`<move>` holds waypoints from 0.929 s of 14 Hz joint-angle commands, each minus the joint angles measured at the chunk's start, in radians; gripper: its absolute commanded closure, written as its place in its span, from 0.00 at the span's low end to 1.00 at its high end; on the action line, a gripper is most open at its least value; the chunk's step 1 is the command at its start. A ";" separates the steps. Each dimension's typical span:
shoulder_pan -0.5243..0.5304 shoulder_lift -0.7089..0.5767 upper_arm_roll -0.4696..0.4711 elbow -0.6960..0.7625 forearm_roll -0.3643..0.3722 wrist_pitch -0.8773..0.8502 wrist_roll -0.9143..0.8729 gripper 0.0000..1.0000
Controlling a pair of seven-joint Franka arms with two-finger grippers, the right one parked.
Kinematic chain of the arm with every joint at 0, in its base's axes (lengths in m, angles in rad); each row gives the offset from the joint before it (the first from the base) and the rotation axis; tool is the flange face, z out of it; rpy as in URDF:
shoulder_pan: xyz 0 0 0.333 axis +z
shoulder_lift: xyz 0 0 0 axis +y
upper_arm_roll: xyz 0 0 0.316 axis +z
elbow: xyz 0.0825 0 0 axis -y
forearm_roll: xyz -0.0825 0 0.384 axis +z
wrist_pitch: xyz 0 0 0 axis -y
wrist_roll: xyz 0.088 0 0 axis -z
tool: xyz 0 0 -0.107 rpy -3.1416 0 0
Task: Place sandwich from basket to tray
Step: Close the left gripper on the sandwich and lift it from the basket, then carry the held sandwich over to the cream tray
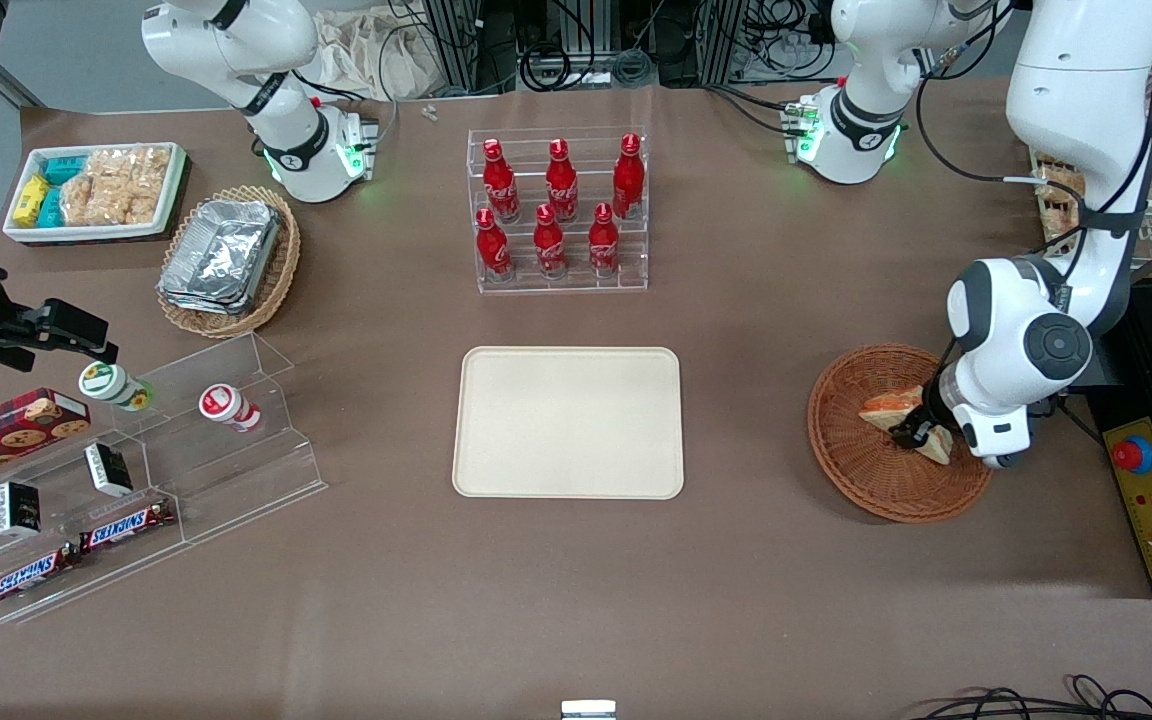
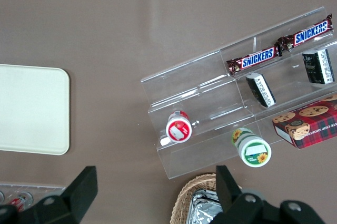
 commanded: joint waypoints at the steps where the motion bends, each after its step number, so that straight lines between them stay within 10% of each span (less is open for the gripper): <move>1: -0.003 -0.062 -0.005 -0.017 0.012 -0.047 -0.006 1.00; 7: -0.023 -0.181 -0.183 0.233 -0.008 -0.440 0.306 1.00; 13: -0.059 -0.048 -0.480 0.256 0.005 -0.251 0.382 1.00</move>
